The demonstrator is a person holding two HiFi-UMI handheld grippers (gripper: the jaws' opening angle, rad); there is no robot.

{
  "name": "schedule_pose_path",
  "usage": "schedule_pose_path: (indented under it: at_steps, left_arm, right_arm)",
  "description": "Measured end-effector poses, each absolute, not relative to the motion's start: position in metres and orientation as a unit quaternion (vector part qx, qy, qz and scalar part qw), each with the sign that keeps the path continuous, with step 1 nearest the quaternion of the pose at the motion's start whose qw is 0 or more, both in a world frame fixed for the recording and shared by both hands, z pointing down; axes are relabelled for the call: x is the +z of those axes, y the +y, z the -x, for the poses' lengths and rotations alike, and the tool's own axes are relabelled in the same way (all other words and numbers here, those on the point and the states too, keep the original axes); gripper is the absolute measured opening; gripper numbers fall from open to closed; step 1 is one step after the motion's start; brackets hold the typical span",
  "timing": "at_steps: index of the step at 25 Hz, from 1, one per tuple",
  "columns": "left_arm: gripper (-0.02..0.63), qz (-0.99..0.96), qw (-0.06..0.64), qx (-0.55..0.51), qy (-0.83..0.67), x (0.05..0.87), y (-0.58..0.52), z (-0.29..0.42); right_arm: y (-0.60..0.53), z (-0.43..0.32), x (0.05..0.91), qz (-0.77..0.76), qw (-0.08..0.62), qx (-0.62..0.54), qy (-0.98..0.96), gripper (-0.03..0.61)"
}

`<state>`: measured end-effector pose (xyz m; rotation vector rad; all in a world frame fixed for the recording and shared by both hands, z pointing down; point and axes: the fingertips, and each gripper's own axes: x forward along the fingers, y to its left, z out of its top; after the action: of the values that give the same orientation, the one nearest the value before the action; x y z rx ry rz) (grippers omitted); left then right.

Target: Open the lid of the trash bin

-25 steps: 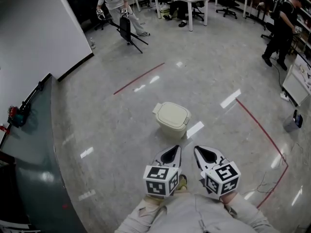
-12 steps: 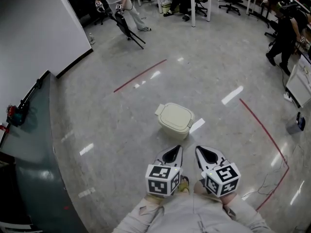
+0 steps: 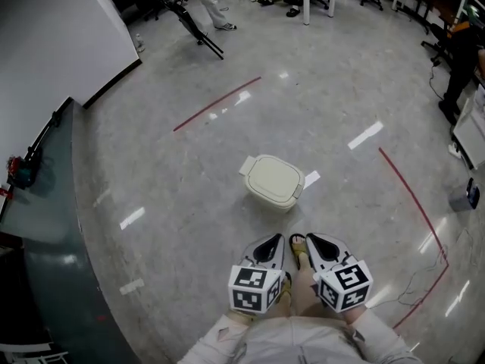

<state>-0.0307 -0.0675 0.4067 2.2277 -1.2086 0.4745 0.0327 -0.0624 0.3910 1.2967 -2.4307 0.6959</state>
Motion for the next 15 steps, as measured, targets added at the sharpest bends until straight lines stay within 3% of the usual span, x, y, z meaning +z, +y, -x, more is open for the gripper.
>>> schedule_pose_path:
  at_steps: [15]
  left_arm:
    - [0.003,-0.778,0.336,0.196,-0.494,0.524,-0.145,0.038]
  right_arm:
    - [-0.180,-0.050,0.498,-0.447,0.206,0.261,-0.831,0.005]
